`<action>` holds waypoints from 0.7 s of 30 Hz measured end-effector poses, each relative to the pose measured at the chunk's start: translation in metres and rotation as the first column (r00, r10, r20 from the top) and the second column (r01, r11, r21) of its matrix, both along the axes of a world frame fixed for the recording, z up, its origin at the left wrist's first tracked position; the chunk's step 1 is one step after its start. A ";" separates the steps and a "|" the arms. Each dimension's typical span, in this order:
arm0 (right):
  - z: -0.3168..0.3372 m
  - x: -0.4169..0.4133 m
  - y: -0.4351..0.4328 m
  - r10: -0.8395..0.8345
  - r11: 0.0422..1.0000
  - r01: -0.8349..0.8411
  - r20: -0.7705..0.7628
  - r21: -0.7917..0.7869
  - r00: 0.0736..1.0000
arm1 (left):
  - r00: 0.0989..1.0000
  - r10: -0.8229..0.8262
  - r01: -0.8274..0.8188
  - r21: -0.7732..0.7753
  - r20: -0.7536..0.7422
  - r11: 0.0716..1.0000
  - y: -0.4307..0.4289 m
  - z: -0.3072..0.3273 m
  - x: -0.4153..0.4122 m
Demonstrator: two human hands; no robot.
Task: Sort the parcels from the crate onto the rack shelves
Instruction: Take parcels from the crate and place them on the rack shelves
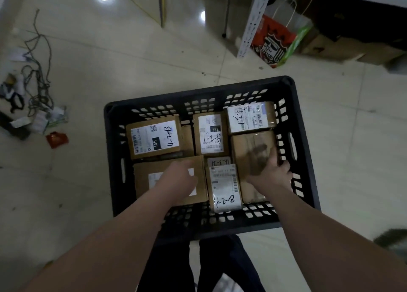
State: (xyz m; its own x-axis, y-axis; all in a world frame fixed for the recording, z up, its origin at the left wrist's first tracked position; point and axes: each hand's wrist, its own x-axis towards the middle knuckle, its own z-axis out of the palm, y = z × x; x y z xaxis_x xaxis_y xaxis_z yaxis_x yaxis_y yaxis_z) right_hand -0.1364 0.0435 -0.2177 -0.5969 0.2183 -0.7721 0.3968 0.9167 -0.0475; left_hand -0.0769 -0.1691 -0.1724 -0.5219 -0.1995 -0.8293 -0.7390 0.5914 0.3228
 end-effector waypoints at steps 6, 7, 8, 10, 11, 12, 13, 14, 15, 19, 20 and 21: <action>-0.029 0.014 0.004 0.034 0.997 -0.038 0.066 0.074 0.997 | 0.998 -0.053 0.053 0.003 0.034 0.999 0.011 -0.020 -0.016; -0.031 0.016 0.003 0.044 0.995 -0.049 0.063 0.083 0.997 | 0.996 -0.072 0.072 0.003 0.044 0.997 0.011 -0.020 -0.018; -0.034 0.018 0.002 0.053 0.994 -0.058 0.058 0.091 0.997 | 0.994 -0.092 0.092 0.001 0.050 0.996 0.011 -0.021 -0.019; -0.037 0.018 0.000 0.057 0.992 -0.062 0.055 0.105 0.997 | 0.991 -0.121 0.121 -0.004 0.050 0.993 0.009 -0.022 -0.022; -0.038 0.017 0.000 0.056 0.992 -0.062 0.057 0.112 0.997 | 0.990 -0.133 0.133 -0.007 0.048 0.991 0.008 -0.023 -0.024; -0.039 0.016 -0.001 0.056 0.991 -0.063 0.061 0.117 0.997 | 0.988 -0.144 0.145 -0.014 0.050 0.989 0.007 -0.024 -0.024; -0.040 0.015 -0.001 0.058 0.991 -0.065 0.064 0.120 0.996 | 0.986 -0.156 0.158 -0.021 0.058 0.987 0.007 -0.025 -0.025; -0.041 0.015 -0.002 0.056 0.990 -0.064 0.065 0.124 0.996 | 0.983 -0.171 0.173 -0.029 0.069 0.984 0.006 -0.025 -0.027; -0.041 0.015 -0.002 0.049 0.990 -0.057 0.059 0.129 0.997 | 0.981 -0.179 0.182 -0.033 0.080 0.983 0.006 -0.026 -0.028; -0.036 0.016 -0.003 0.005 0.990 -0.006 0.010 0.139 1.000 | 0.978 -0.186 0.189 -0.030 0.100 0.981 0.006 -0.021 -0.029; -0.033 0.017 -0.003 0.001 0.991 -0.001 -0.003 0.134 1.000 | 0.977 -0.185 0.188 -0.024 0.102 0.982 0.006 -0.019 -0.028; -0.029 0.019 -0.003 0.000 0.992 0.002 -0.017 0.130 1.000 | 0.979 -0.180 0.182 -0.014 0.097 0.983 0.007 -0.015 -0.027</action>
State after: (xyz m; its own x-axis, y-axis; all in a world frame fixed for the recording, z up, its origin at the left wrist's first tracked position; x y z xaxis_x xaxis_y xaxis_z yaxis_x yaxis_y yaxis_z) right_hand -0.1176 0.0404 -0.2465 -0.6093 0.3171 -0.7268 0.3982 0.9150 0.0654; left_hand -0.1043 -0.1625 -0.1875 -0.4704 -0.1282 -0.8731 -0.6456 0.7245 0.2415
